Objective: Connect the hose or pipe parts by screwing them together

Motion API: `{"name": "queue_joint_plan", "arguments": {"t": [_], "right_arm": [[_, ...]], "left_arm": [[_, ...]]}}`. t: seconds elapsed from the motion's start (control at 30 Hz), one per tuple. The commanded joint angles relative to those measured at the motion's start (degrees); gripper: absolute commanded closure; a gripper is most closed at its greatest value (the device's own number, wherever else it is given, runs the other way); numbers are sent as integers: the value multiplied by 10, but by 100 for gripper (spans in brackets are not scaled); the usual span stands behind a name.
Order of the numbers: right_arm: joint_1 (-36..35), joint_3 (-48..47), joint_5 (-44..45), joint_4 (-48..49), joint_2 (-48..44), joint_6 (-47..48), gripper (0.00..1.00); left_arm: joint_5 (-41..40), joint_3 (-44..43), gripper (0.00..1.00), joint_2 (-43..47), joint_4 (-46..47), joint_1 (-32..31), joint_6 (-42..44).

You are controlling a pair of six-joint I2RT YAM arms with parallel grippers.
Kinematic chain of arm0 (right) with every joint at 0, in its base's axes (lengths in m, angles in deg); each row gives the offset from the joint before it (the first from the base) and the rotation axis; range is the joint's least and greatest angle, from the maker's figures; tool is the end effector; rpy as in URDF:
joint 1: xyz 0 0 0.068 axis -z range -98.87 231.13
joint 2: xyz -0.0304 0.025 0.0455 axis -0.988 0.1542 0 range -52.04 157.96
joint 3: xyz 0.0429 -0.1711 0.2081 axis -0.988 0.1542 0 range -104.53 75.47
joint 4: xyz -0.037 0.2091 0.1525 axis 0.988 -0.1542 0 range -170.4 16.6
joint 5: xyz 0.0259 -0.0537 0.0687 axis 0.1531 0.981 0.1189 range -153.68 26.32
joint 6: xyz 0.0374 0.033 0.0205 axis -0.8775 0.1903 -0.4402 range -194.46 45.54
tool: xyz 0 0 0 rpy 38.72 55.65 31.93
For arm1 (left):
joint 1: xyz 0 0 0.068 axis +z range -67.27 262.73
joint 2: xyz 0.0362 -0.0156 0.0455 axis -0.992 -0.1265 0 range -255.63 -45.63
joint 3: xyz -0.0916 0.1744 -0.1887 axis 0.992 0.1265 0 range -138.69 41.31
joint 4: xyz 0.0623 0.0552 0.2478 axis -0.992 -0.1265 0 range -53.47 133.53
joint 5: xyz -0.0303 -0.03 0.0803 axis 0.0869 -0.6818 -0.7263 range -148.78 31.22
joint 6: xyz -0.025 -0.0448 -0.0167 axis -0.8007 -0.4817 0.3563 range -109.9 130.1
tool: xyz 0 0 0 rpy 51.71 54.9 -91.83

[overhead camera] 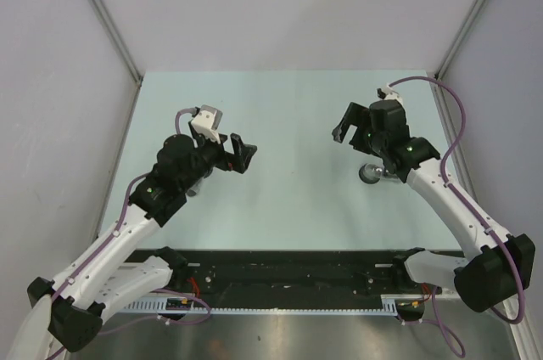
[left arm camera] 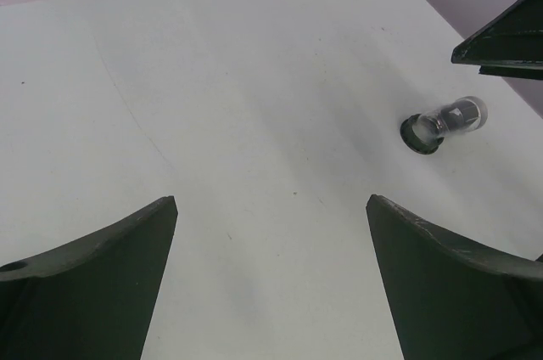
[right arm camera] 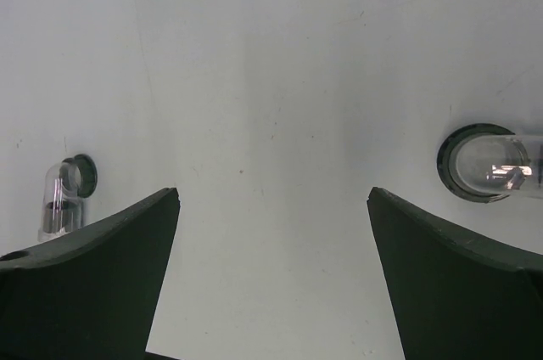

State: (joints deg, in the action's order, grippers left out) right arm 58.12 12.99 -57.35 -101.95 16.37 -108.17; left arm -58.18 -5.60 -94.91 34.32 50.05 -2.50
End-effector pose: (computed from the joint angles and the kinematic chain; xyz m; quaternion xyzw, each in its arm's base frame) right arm 0.2434 0.0992 0.3314 0.1080 0.8773 0.1779 0.4325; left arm 0.1703 -0.1096 0.3414 0.1383 0.7623 -0.2471 0.5819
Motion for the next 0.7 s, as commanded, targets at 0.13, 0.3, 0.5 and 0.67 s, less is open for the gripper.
{"name": "queue_joint_plan", "arguments": {"t": [0.13, 0.3, 0.5, 0.67], "right_arm": [[76, -7, 107, -60, 30, -136, 3], [192, -8, 127, -128, 102, -238, 10], [254, -8, 150, -141, 163, -280, 15], [256, -8, 148, -146, 174, -319, 15]], "left_arm": [[-4, -13, 0, 15, 10, 5, -6], [-17, -10, 0, 20, 10, 5, -5], [-10, -13, 1, 17, 10, 5, -9], [-10, -13, 1, 23, 10, 5, -9]]}}
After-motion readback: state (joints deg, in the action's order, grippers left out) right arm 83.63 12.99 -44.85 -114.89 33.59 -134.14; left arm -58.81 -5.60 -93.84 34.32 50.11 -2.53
